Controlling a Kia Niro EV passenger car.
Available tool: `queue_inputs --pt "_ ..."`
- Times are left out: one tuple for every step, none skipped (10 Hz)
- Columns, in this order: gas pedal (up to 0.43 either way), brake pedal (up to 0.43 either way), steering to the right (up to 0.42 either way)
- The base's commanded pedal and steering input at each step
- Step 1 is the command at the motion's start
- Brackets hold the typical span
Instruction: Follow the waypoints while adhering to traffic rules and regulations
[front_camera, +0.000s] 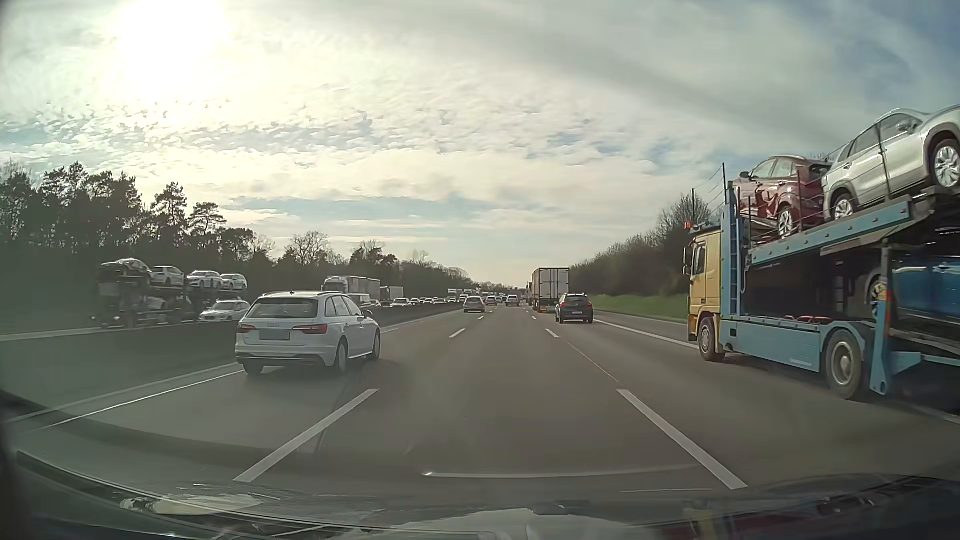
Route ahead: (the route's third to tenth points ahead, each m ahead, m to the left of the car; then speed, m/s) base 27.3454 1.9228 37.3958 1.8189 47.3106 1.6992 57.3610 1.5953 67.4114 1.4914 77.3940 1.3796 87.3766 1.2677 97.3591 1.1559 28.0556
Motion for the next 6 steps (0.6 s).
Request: queue_inputs --pt "0.228 0.0 -0.002" --pt "0.228 0.0 -0.001" --pt "0.228 0.0 -0.001" --pt "0.228 0.0 -0.001" --pt "0.228 0.0 -0.001" --pt "0.228 0.0 -0.001"
